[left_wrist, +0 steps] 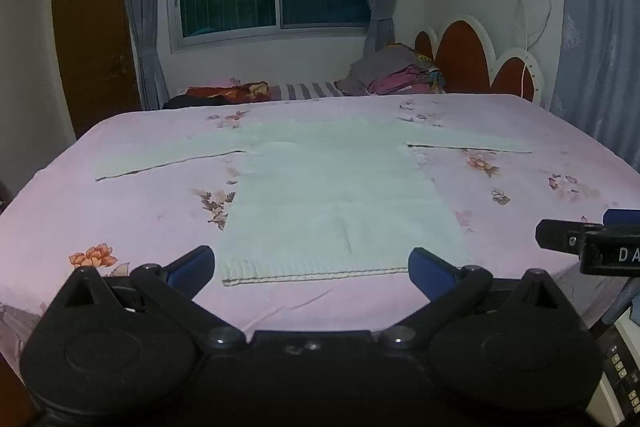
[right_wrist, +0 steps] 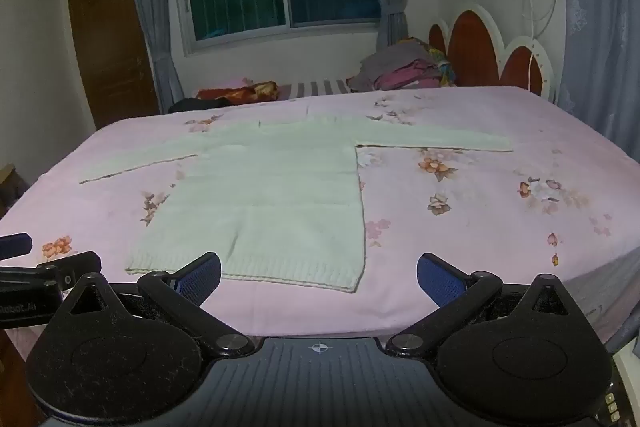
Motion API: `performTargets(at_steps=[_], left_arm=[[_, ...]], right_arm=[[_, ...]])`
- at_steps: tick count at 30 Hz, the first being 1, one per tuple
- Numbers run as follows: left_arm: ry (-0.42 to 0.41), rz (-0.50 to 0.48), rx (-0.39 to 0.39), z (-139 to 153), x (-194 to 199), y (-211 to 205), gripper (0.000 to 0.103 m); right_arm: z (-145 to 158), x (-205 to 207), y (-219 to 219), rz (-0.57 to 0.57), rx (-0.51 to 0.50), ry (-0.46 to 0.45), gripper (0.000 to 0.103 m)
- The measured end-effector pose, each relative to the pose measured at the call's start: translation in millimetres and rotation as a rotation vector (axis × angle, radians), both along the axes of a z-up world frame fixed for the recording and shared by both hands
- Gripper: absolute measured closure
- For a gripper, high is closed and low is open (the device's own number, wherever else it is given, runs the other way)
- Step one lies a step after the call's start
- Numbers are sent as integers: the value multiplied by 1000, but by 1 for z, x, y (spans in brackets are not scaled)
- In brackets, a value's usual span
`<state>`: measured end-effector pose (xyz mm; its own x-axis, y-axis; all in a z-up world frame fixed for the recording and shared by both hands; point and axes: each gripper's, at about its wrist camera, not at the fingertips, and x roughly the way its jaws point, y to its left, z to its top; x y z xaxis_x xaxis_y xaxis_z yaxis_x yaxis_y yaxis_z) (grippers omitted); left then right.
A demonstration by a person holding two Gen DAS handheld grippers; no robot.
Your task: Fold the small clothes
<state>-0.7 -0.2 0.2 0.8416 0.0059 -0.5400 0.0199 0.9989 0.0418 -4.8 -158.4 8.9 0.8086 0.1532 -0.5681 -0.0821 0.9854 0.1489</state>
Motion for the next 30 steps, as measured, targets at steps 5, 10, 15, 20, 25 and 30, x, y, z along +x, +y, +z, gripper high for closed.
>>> performTargets(at_steps=[5, 10, 15, 20, 25, 30], left_arm=[[-11, 1, 1, -3, -1, 4, 0], [6, 11, 16, 0, 3, 0, 0], [-5, 12, 21, 4, 1, -4, 0], [-6, 18, 17, 5, 4, -1, 0], [-7, 21, 18, 5, 8, -2, 0], [-11, 24, 8, 8, 4, 5, 0]], right_arm=[[-2, 1, -1, 4, 15, 4, 0], [0, 2, 2, -2, -8, -7, 0], [0, 6, 5, -3, -6, -6, 0], [1, 3, 6, -3, -9, -8, 0], [2, 2, 7, -2, -11, -10, 0], [2, 2, 5, -1, -9, -10, 0]])
